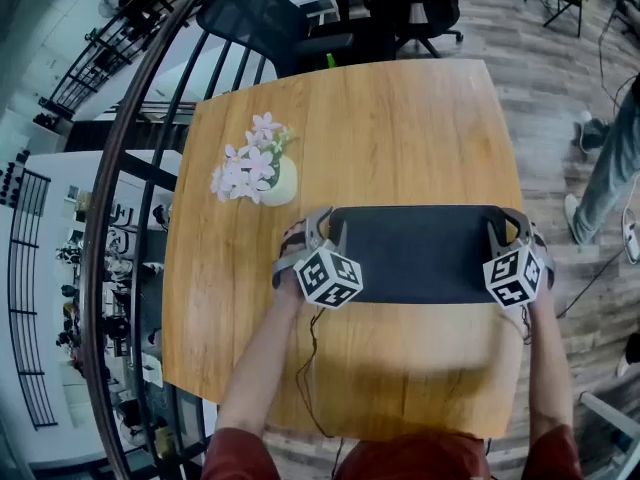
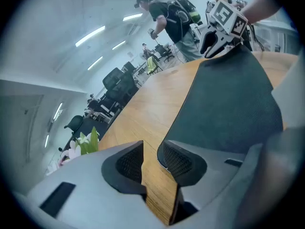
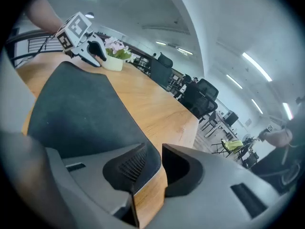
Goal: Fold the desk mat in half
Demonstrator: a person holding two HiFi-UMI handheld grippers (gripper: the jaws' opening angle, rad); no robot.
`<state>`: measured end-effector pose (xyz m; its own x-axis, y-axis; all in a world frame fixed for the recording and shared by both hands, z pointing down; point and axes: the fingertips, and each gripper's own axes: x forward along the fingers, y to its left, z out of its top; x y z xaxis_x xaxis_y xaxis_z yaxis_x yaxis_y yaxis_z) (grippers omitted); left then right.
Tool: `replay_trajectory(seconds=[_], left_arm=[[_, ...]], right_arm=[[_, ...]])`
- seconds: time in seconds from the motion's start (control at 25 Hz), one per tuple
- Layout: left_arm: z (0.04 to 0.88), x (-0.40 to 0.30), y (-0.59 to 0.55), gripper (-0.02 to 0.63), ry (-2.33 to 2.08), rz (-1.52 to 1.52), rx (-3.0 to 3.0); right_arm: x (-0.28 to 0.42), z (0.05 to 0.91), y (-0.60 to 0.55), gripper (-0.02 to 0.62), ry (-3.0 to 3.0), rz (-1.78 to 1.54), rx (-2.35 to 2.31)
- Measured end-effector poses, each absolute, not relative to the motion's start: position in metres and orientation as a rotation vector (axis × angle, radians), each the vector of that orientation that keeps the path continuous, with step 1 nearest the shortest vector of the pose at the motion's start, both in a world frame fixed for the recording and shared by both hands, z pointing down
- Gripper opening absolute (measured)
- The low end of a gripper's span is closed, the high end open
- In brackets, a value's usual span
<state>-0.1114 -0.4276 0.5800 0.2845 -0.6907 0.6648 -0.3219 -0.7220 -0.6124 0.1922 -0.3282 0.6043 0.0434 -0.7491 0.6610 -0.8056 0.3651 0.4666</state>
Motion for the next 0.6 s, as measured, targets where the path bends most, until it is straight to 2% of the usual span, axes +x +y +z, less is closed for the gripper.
replay_trajectory(seconds=[0.6], left_arm=[[0.499,-0.112,-0.334,0.144,1.274,-1.073,-2.524]], right_arm=[[0.179,0.507,-0.251,0.127,-1.903,0.225,1.666]])
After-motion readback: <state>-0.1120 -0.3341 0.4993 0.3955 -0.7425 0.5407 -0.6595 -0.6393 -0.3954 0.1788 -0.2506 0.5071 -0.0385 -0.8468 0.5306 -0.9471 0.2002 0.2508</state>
